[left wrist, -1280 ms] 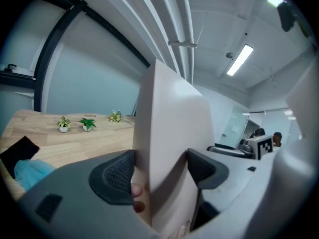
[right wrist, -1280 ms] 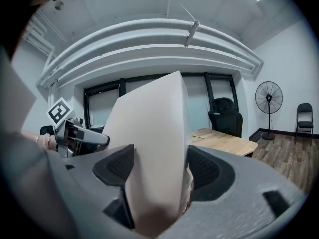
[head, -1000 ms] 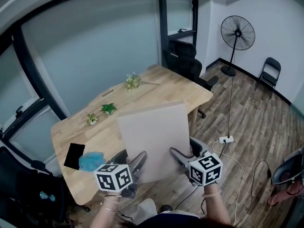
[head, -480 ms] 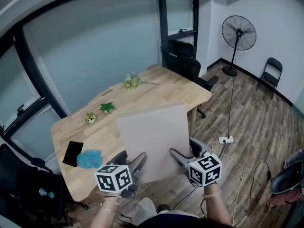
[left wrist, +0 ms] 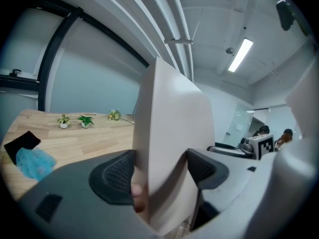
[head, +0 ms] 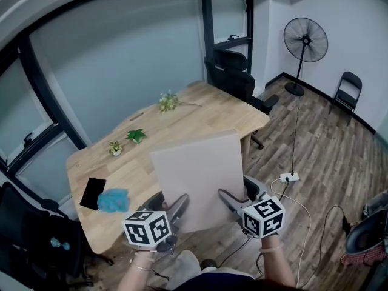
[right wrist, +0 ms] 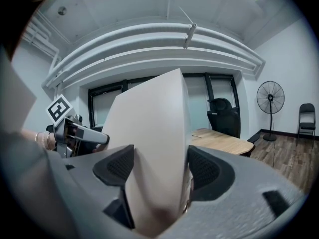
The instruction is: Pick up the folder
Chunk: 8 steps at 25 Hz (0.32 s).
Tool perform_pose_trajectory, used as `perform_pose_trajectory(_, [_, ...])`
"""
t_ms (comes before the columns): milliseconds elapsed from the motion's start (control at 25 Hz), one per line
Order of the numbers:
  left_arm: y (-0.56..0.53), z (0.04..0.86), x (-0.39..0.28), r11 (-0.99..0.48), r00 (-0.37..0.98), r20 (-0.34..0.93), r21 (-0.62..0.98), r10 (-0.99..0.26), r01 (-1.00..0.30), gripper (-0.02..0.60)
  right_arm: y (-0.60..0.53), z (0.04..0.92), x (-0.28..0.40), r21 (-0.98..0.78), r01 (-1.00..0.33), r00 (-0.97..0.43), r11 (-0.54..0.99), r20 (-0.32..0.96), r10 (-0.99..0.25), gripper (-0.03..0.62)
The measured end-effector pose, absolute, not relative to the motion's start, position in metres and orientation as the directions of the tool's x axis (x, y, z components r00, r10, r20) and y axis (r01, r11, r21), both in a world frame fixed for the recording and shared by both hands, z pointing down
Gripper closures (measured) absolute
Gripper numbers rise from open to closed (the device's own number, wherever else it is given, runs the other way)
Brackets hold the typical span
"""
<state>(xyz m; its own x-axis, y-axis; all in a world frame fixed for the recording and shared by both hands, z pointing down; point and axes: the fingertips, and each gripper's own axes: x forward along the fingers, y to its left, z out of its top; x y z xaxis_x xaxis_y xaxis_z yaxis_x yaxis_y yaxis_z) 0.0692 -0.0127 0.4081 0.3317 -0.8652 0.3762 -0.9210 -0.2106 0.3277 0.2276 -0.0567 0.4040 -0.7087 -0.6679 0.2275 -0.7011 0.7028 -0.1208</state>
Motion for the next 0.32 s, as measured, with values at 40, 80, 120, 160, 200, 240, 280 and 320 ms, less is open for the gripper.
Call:
perform_pose_trajectory(40, [-0.0115, 0.4084, 0.0688, -0.208, 0.329, 0.378, 0.326, -0.865, -0.922, 0.252, -0.0560, 0.4046, 0.2269, -0.122, -0.699, -0.711, 0.704, 0.228, -0.666, 0.247])
perform_pose_trajectory(80, [-0.0104, 0.4087, 0.0679, -0.205, 0.325, 0.381, 0.323, -0.865, -0.924, 0.252, -0.0553, 0.4053, 0.2258, -0.125, -0.697, -0.713, 0.706, 0.228, -0.663, 0.247])
perform_pose_trajectory(120, [-0.0096, 0.4089, 0.0669, -0.202, 0.322, 0.384, 0.321, -0.866, -0.925, 0.252, -0.0549, 0.4060, 0.2247, -0.127, -0.694, -0.715, 0.708, 0.229, -0.660, 0.247])
perform_pose_trajectory(160, [-0.0093, 0.4092, 0.0662, -0.199, 0.319, 0.386, 0.319, -0.865, -0.927, 0.252, -0.0548, 0.4066, 0.2239, -0.130, -0.692, -0.717, 0.710, 0.230, -0.658, 0.247])
perform_pose_trajectory(200, [-0.0095, 0.4096, 0.0659, -0.197, 0.317, 0.389, 0.318, -0.865, -0.927, 0.252, -0.0552, 0.4073, 0.2236, -0.132, -0.691, -0.719, 0.711, 0.231, -0.655, 0.247])
perform_pose_trajectory(240, [-0.0099, 0.4103, 0.0660, -0.195, 0.316, 0.392, 0.318, -0.864, -0.928, 0.252, -0.0557, 0.4082, 0.2235, -0.134, -0.689, -0.720, 0.712, 0.233, -0.653, 0.247])
perform_pose_trajectory(280, [-0.0103, 0.4111, 0.0662, -0.193, 0.314, 0.395, 0.318, -0.863, -0.928, 0.252, -0.0564, 0.4091, 0.2235, -0.135, -0.688, -0.721, 0.713, 0.235, -0.652, 0.247])
perform_pose_trajectory(320, [-0.0108, 0.4119, 0.0665, -0.191, 0.314, 0.398, 0.318, -0.862, -0.929, 0.252, -0.0571, 0.4101, 0.2237, -0.136, -0.687, -0.722, 0.714, 0.237, -0.650, 0.247])
